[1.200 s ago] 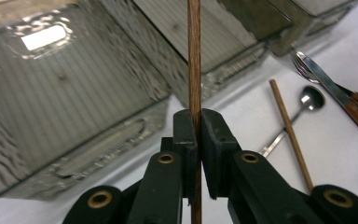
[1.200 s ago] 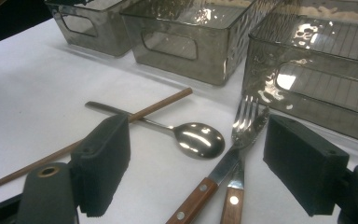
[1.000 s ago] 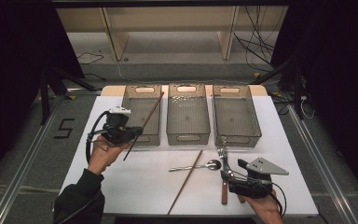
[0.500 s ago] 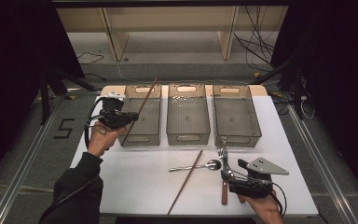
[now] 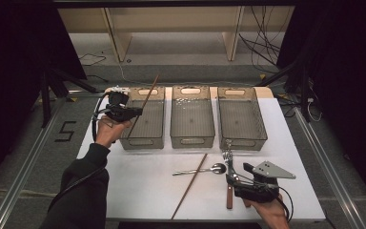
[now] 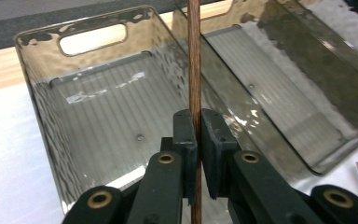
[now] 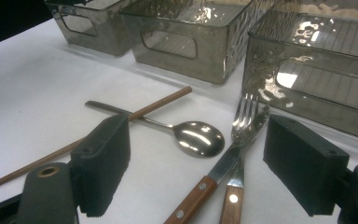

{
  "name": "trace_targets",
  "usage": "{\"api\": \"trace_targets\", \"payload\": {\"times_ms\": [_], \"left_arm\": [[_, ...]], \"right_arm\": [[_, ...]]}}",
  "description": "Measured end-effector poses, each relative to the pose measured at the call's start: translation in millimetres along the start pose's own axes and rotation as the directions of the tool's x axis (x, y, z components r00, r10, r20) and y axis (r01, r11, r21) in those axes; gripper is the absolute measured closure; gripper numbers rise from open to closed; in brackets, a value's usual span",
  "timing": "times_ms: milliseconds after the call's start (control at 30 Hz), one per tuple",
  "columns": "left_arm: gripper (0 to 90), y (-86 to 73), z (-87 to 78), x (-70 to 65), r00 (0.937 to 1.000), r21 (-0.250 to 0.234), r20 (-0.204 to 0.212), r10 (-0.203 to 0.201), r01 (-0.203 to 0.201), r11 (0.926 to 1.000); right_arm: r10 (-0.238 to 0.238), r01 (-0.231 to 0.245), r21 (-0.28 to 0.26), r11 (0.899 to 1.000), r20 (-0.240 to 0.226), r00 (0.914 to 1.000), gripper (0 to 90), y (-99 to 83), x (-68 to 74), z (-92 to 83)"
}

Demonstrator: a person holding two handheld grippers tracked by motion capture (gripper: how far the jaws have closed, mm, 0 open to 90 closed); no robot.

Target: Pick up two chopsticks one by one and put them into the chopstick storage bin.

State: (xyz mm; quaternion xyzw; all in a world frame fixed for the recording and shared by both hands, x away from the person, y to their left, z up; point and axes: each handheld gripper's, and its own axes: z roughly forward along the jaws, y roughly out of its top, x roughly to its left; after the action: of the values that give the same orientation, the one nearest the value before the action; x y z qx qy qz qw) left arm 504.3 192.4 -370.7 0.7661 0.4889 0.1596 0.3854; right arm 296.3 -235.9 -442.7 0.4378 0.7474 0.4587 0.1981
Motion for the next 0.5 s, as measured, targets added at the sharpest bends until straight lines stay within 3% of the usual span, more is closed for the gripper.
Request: {"api": "trace_targets", "payload": {"times_ms": [500], "left_arm": [[84.5,6.8,18.1,13.1,0.9987,0.019,-0.05,0.004,-0.003,0.9998]], "right_arm": [[0.001,-0.001,0.001,1.0,-0.004,1.0,23.5,-0.5,0.4,0.3]]}}
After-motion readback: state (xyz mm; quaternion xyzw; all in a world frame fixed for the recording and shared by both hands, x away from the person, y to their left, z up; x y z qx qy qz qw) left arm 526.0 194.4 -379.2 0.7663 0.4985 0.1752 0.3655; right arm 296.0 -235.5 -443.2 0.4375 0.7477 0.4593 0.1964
